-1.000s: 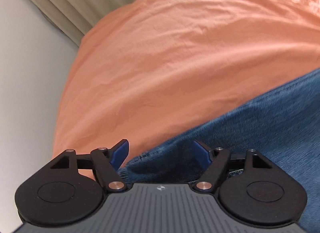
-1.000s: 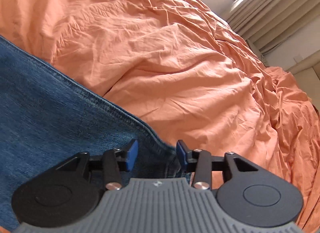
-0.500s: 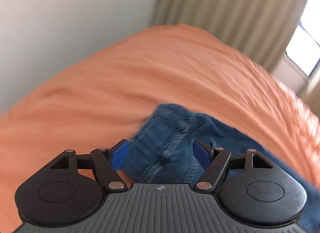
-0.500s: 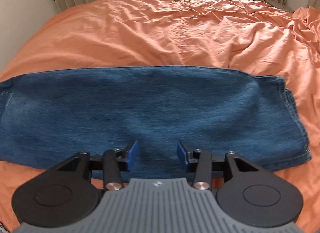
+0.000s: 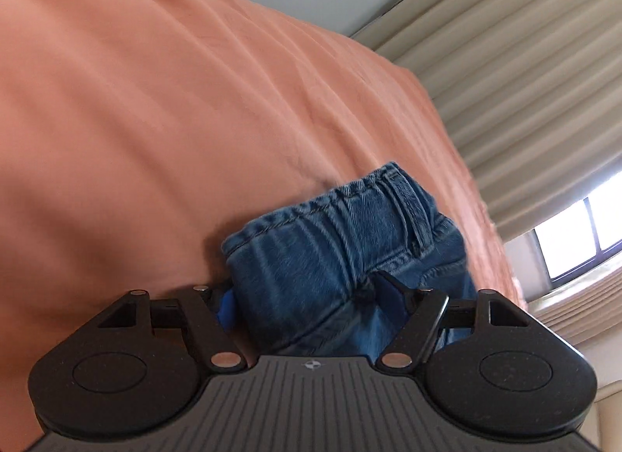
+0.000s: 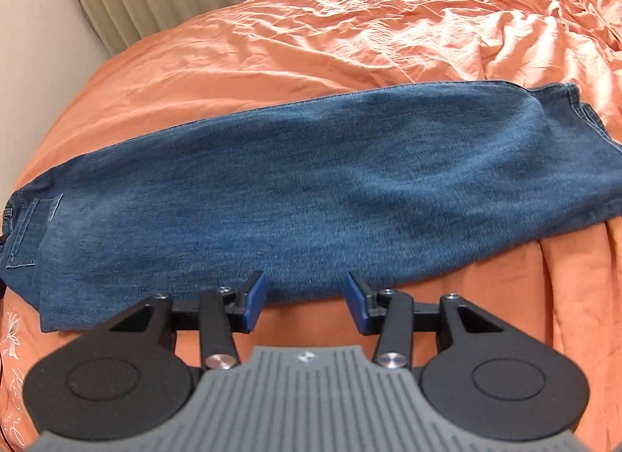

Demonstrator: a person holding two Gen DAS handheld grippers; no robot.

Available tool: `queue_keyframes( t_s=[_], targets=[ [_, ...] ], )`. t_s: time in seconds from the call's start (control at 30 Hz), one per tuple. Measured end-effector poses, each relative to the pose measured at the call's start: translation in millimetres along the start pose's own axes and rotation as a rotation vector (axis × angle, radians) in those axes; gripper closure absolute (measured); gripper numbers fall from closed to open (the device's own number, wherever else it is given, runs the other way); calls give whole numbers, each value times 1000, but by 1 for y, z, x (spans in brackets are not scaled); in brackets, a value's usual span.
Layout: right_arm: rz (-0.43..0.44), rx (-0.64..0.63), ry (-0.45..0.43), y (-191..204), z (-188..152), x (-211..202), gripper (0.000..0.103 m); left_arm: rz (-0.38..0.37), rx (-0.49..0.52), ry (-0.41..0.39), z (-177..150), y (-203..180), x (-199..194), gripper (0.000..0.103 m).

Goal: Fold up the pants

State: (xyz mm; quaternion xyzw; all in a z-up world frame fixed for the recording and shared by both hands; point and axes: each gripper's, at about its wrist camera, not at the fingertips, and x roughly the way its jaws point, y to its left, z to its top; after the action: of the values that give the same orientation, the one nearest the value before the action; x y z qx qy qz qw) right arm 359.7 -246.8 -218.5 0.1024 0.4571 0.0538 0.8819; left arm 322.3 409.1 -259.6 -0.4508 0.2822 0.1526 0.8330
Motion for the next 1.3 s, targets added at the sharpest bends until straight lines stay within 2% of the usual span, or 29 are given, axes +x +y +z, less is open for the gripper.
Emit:
queue_keyframes(
  t_s=[0.03, 0.17, 0.2, 0.27, 0.43, 0.5, 0.6, 0.67, 0.73, 0.8, 0.87, 0.97, 1.07, 1.17, 1.3],
  targets=[
    [-3, 21, 1, -2, -1, 1, 62, 23, 15, -1, 3, -7, 6, 24],
    [-18, 90, -2, -6, -5, 3, 62, 88, 66, -1, 12, -26, 12, 53],
    [-20, 98, -6, -6, -6, 1, 62, 106, 95, -6, 14, -34, 11, 62],
    [-20, 112, -23, -9, -6, -4, 62, 146, 204, -34, 18, -58, -2, 72],
    [-49, 155, -65, -36, -6, -28, 62, 147, 453, -148, 23, -123, -62, 79],
    [-64, 192, -69, -55, -7, -38, 62, 194, 498, -137, 27, -128, -56, 79],
    [-91, 248, -87, -85, -12, -56, 62, 322, 547, -82, 23, -118, -23, 79],
    [-112, 286, -109, -108, -13, -70, 62, 391, 535, -31, 18, -105, 0, 77],
    [-124, 335, -133, -135, -13, -85, 62, 417, 525, -21, 13, -96, 11, 68],
    [-130, 388, -158, -162, -12, -96, 62, 450, 528, -39, 13, -98, 7, 45],
    [-122, 446, -181, -189, -7, -104, 62, 455, 550, -45, 15, -103, -3, 35],
    [-95, 523, -213, -227, 6, -106, 65, 506, 620, -119, 15, -122, -20, 21],
    [-60, 590, -242, -259, 26, -95, 66, 469, 657, -128, 8, -140, -45, 19],
    [-29, 676, -251, -291, 44, -77, 68, 405, 676, -76, -4, -163, -46, 20],
    [-11, 765, -220, -324, 52, -43, 69, 334, 728, -3, -45, -187, -46, 22]
  ],
)
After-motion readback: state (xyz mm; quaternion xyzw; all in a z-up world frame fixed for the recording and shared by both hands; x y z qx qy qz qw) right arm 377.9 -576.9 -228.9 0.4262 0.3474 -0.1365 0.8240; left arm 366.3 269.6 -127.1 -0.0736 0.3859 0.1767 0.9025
